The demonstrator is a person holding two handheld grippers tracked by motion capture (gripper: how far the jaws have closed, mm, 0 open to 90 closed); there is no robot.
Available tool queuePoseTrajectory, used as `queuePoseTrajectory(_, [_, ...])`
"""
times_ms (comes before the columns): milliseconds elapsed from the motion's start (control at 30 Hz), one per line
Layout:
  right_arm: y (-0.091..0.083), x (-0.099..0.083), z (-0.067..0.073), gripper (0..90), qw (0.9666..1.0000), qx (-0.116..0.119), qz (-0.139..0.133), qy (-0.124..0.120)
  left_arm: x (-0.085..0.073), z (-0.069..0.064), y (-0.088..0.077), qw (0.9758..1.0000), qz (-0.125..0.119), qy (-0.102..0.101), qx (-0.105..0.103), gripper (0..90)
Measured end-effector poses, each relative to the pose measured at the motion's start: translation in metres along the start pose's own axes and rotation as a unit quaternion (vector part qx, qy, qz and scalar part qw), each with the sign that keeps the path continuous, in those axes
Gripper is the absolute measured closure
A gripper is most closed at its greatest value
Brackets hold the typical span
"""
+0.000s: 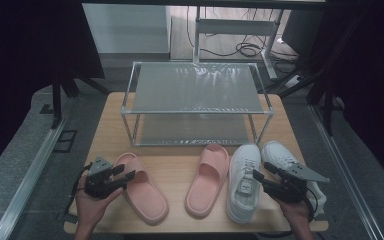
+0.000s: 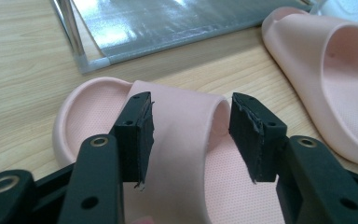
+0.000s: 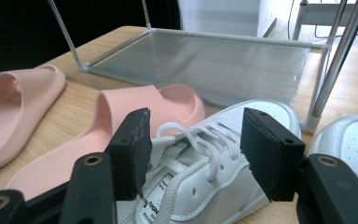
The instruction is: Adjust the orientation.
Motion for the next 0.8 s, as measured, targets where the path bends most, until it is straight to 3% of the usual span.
queuePoseTrajectory(100, [-0.001,-0.001,-0.001,43.1,1.0000,-0.002,0.001,-0.001,-0.001,-0.001,0.001,1.0000,0.001,0.005,0.002,53.8])
queuePoseTrajectory(167, [-0.003,0.000,-0.002,43.3,1.0000,-0.003,0.000,0.004,-0.002,-0.003,0.001,1.0000,0.004,0.009,0.000,64.9])
queuePoseTrajectory(233, [-0.005,0.001,-0.002,43.4,1.0000,-0.003,0.001,0.005,-0.005,-0.011,-0.001,0.9994,0.011,0.010,-0.032,71.4])
queuePoseTrajectory(267, [-0.006,0.003,-0.002,43.3,1.0000,-0.003,0.001,0.005,-0.005,-0.011,-0.001,0.9994,0.011,0.010,-0.032,75.7])
queuePoseTrajectory(300, [-0.008,0.005,-0.001,43.3,1.0000,-0.003,-0.002,0.005,-0.011,-0.012,-0.007,0.9990,0.020,0.024,-0.033,79.8])
queuePoseTrajectory(400, [-0.010,0.008,0.000,43.2,1.0000,0.000,-0.004,-0.002,-0.025,-0.005,-0.013,0.9987,0.038,0.031,-0.016,86.0])
queuePoseTrajectory(500, [-0.009,0.005,-0.005,43.2,1.0000,-0.004,0.000,0.000,-0.044,0.010,-0.027,0.9989,0.047,0.010,-0.003,89.3])
queuePoseTrajectory(600, [-0.009,0.004,-0.008,43.5,1.0000,-0.007,0.002,0.005,-0.063,0.028,-0.033,0.9972,0.067,-0.007,0.032,88.8])
queuePoseTrajectory(633, [-0.009,0.003,-0.009,43.7,0.9999,-0.012,0.003,0.009,-0.074,0.038,-0.031,0.9955,0.081,-0.025,0.043,88.3])
queuePoseTrajectory(800, [-0.009,0.003,-0.009,43.7,0.9999,-0.014,0.004,0.009,-0.082,0.056,-0.011,0.9927,0.100,-0.034,0.059,88.2])
Point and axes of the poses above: each handheld gripper's, and its own axes: y roughly forward along the jaws, x roughly out of its top, z roughly to its left, the point moved 10 cm from there along y, roughly forward along the jaws, and after that the axes turned 7 degrees about z, right-handed, at the moved point
